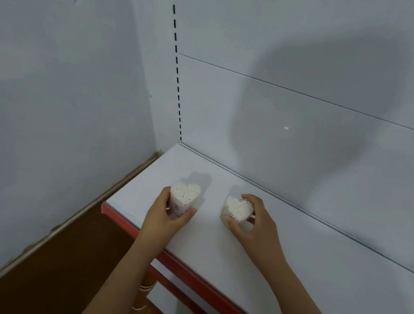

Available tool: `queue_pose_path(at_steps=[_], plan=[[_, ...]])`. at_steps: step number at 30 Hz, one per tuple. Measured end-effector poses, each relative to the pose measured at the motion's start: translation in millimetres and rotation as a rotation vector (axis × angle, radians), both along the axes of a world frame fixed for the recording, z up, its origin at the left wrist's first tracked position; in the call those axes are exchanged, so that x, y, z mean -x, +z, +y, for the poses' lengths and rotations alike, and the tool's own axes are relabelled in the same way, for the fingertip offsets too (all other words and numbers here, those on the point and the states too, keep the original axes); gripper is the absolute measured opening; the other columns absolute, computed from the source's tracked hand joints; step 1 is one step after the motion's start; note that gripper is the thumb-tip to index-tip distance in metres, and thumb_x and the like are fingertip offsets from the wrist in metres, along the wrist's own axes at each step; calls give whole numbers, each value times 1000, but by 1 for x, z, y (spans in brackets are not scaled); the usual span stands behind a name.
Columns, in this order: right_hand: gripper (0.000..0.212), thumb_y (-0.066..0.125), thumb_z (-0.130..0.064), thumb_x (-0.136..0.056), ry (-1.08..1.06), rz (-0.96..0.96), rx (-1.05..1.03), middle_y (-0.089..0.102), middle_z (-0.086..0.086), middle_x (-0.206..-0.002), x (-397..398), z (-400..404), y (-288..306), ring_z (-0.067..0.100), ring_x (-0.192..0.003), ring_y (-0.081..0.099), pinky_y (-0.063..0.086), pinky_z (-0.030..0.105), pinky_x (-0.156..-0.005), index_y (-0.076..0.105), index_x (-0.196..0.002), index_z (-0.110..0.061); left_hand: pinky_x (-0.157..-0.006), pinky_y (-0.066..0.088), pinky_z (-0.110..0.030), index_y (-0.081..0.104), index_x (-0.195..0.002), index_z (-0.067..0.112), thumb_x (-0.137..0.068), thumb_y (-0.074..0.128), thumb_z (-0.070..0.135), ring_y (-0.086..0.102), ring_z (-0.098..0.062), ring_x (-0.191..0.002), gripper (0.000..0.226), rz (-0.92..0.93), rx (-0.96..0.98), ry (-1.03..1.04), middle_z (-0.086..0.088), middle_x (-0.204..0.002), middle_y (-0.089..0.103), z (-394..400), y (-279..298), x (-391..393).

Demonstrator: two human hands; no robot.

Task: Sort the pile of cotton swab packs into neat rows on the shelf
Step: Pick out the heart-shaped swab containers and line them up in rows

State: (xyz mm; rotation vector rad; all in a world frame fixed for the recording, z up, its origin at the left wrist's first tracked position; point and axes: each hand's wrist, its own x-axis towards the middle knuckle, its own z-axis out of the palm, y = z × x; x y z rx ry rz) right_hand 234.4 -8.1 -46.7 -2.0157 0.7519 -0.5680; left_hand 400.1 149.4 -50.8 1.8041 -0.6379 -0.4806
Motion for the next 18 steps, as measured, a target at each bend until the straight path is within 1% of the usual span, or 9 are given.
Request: queue_pose_path(at_steps=[2,4,7,9,11,13,15,16,18], plan=[[53,75,-43,-83,22,41,20,56,-24,-119,-15,2,-1,0,-107,58,50,31,-94,48,-128,-36,-76,46,-3,46,-126,40,-83,80,31,53,11,-108,55,2,15,-3,32,-119,53,3,1,-14],[63,75,-46,-82,27,74,40,53,-24,-127,-22,5,-5,0,-114,55,47,28,-99,43,-136,-37,-74,46,-1,46,-122,42,-83,80,30,53,12,-107,53,7,19,-21,33,-118,52,4,0,-26],[91,74,-55,-78,-3,90,209,32,-23,-146,-25,10,0,-4,-135,31,27,18,-108,26,-152,-31,-74,48,-4,48,-114,45,-83,80,31,56,6,-109,47,11,21,-63,30,-118,55,2,-4,-38],[91,68,-61,-79,20,50,359,30,-22,-148,-34,14,16,-7,-136,26,24,14,-108,26,-153,-29,-76,50,-6,48,-121,40,-83,80,33,57,1,-112,50,8,23,-88,24,-122,56,-3,-6,-44],[86,61,-65,-81,112,22,476,33,-19,-150,-50,20,36,-5,-137,29,28,14,-106,29,-152,-28,-79,50,-7,49,-125,37,-82,80,33,57,0,-114,53,-4,31,-113,21,-124,57,-8,-3,-46],[83,58,-65,-81,206,31,496,37,-17,-148,-69,20,46,-4,-134,35,35,13,-103,30,-151,-29,-82,49,-8,50,-123,41,-82,81,31,57,3,-113,52,-25,40,-150,23,-123,58,-12,-2,-48],[76,57,-64,-80,258,74,454,49,-15,-137,-88,16,46,-1,-121,48,47,20,-96,39,-146,-31,-87,50,-11,49,-123,44,-81,81,31,58,1,-116,54,-46,41,-164,21,-125,59,-15,-3,-51],[69,59,-62,-79,268,84,416,56,-15,-127,-97,12,43,0,-110,55,53,25,-89,47,-140,-31,-90,51,-12,48,-123,46,-81,81,30,59,-1,-117,55,-58,37,-156,21,-126,58,-17,-2,-54],[49,64,-52,-76,273,77,372,62,-15,-105,-110,3,38,4,-90,60,55,32,-76,58,-120,-30,-97,51,-18,45,-129,46,-81,82,35,56,-4,-121,62,-130,13,-154,20,-130,55,-19,-2,-66]])
